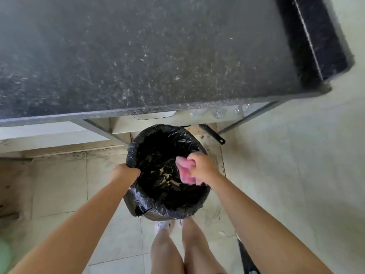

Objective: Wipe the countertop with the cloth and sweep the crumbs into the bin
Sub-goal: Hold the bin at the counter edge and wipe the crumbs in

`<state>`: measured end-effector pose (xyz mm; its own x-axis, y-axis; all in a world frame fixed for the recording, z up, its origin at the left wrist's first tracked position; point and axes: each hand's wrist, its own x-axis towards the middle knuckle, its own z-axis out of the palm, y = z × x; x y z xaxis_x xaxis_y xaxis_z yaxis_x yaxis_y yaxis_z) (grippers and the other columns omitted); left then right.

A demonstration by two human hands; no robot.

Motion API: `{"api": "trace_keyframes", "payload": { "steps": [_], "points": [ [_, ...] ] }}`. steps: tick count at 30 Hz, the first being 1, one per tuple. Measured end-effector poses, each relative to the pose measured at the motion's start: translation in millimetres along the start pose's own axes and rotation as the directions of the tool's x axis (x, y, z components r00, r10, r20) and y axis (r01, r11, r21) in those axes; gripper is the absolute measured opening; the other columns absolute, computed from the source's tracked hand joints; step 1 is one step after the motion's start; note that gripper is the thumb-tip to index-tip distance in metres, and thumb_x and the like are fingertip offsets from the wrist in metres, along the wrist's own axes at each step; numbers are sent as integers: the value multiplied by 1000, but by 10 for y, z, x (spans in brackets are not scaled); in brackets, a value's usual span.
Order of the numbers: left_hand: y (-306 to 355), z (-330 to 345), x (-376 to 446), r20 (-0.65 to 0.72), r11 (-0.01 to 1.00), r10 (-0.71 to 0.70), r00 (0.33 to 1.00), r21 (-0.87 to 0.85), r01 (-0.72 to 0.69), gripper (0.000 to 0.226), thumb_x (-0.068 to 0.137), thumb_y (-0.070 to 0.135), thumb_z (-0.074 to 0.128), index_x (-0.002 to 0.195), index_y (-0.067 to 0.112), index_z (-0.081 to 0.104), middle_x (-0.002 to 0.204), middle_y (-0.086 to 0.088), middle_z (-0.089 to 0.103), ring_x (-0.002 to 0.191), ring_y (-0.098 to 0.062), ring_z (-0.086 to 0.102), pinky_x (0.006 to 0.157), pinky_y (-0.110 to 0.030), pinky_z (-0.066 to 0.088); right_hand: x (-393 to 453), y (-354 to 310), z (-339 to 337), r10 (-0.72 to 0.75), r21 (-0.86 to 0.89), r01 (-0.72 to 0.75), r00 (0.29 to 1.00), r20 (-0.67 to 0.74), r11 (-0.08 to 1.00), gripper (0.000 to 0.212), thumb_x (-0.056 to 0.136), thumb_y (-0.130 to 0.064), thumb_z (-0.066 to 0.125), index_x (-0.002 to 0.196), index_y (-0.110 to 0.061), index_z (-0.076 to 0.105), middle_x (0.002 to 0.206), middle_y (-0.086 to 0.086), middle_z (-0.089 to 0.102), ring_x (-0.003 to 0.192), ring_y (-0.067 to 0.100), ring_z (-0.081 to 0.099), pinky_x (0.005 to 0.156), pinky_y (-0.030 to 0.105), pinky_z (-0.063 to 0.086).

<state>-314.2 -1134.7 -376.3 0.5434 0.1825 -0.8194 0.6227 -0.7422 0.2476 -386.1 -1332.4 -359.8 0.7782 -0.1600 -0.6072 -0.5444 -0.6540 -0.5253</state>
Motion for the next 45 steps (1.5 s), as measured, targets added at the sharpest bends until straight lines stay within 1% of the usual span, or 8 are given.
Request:
{"api": "trace_keyframes", "payload": {
  "steps": [6, 18, 21, 24, 32, 36, 40, 45],
  "points": [
    [133, 760, 2, 112, 977, 83, 990, 185, -103, 15, 71, -1, 55, 58, 2, 50, 54, -12, 45, 66, -28, 50, 69, -40, 50, -430, 724, 398, 302, 251, -261, 942, -143, 932, 15, 83, 3, 48, 75, -8, 57, 69, 5, 51, 54, 16, 51, 53, 26, 47],
    [-18, 2633, 289, 317, 775, 172, 933, 541, -327, 33, 81, 7, 51, 52, 10, 37, 55, -7, 42, 50, -19, 39, 44, -26, 31, -767, 2278, 1128, 838, 718, -544, 537, -101, 435, 37, 74, 0, 53, 47, -18, 38, 48, -4, 35, 48, 11, 36, 46, 21, 27],
    [-214, 3130, 448, 350, 769, 146, 925, 548, -328, 8, 82, 6, 49, 78, 3, 56, 80, -18, 59, 77, -32, 57, 64, -33, 46, -744, 2736, 1382, 852, 749, -530, 517, -86, 397, 14, 74, 2, 56, 62, -4, 58, 57, 4, 45, 61, 18, 45, 56, 25, 33],
    [-471, 3552, 701, 328, 808, 145, 934, 506, -303, 31, 83, 5, 47, 113, 1, 56, 79, -14, 60, 75, -31, 56, 63, -32, 45, -686, 3114, 1647, 876, 783, -505, 472, -102, 363, 12, 75, 3, 56, 84, 9, 62, 69, 11, 49, 67, 21, 46, 63, 29, 37],
    [-229, 3715, 1265, 364, 772, 259, 895, 479, -418, 26, 80, 0, 48, 60, 13, 39, 61, -5, 40, 65, -24, 42, 55, -28, 31, -543, 3423, 1936, 870, 815, -435, 467, -159, 382, 14, 75, 5, 55, 86, 13, 59, 68, 18, 42, 67, 19, 42, 63, 38, 43],
    [-246, 3838, 1411, 401, 785, 247, 882, 450, -425, 6, 82, 1, 48, 84, 6, 48, 66, -4, 42, 79, -25, 46, 68, -29, 34, -386, 3442, 1926, 822, 784, -409, 527, -215, 467, 8, 73, 5, 54, 73, 13, 53, 63, 12, 40, 62, 17, 37, 49, 19, 26],
    [-354, 3908, 1526, 442, 803, 189, 877, 444, -398, 30, 87, 5, 52, 116, 1, 50, 97, -17, 55, 89, -26, 49, 78, -34, 41, -243, 3457, 1884, 801, 776, -394, 553, -228, 493, 6, 75, 6, 53, 75, 11, 56, 66, 11, 45, 64, 19, 41, 48, 17, 27],
    [-414, 3819, 1430, 474, 697, 234, 849, 527, -487, 78, 88, 25, 58, 146, 17, 6, 130, -18, 48, 109, -35, 53, 82, -37, 44, -141, 3292, 1772, 755, 751, -369, 605, -254, 548, 14, 76, 9, 54, 87, 17, 56, 96, 35, 55, 91, 45, 51, 54, 33, 36]
  ]
}}
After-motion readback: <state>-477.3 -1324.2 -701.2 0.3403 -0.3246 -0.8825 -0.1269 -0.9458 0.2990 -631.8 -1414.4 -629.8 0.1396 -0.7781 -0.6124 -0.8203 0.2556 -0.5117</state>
